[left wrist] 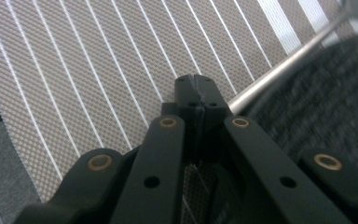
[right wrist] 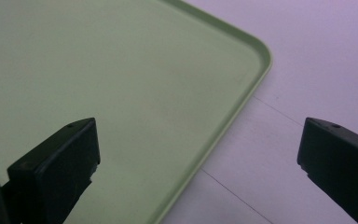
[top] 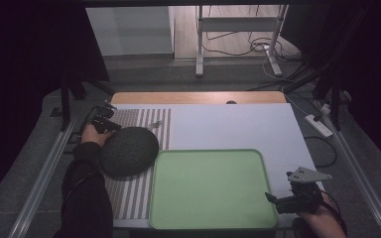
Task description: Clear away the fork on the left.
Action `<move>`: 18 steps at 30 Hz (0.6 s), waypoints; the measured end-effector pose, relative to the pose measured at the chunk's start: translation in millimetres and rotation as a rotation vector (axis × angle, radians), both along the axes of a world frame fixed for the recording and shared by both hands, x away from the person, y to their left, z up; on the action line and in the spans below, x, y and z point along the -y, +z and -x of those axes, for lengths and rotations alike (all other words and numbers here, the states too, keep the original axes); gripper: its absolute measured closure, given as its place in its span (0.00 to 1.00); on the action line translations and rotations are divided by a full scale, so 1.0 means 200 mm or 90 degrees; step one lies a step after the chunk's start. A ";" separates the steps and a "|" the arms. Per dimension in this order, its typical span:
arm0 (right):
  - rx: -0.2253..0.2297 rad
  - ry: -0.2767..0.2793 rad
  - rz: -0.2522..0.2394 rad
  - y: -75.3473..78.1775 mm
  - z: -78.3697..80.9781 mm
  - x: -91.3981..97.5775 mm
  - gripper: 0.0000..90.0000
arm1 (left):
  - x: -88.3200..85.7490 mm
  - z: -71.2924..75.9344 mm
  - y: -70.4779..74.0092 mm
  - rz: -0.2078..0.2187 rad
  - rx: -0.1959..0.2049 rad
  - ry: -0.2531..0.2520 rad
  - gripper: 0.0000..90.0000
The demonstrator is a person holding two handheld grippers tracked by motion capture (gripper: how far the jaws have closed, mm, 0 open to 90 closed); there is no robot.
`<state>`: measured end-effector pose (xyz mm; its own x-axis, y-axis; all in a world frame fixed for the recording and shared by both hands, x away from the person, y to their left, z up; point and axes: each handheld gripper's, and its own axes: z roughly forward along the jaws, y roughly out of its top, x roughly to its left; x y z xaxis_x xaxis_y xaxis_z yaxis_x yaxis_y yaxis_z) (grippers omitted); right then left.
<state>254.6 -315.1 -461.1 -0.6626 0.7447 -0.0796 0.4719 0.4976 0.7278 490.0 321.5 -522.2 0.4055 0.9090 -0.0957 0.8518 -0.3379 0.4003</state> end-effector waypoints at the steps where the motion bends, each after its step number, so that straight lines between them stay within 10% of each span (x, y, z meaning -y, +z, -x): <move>1: 0.000 0.000 0.001 0.00 0.00 0.00 0.00 | 0.00 0.00 0.00 0.000 -0.001 -0.001 0.99; 12: 0.001 0.007 0.004 0.00 0.00 0.00 0.00 | -0.04 0.01 0.00 0.030 0.019 0.019 0.97; 18: 0.001 0.009 0.004 0.00 0.00 -0.01 0.00 | 0.00 -0.02 0.07 0.055 0.063 0.040 0.60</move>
<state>254.3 -314.1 -461.3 -0.6733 0.7344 -0.0853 0.4639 0.5095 0.7247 494.1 321.5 -508.6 0.3599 0.9230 -0.1362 0.8247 -0.2464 0.5091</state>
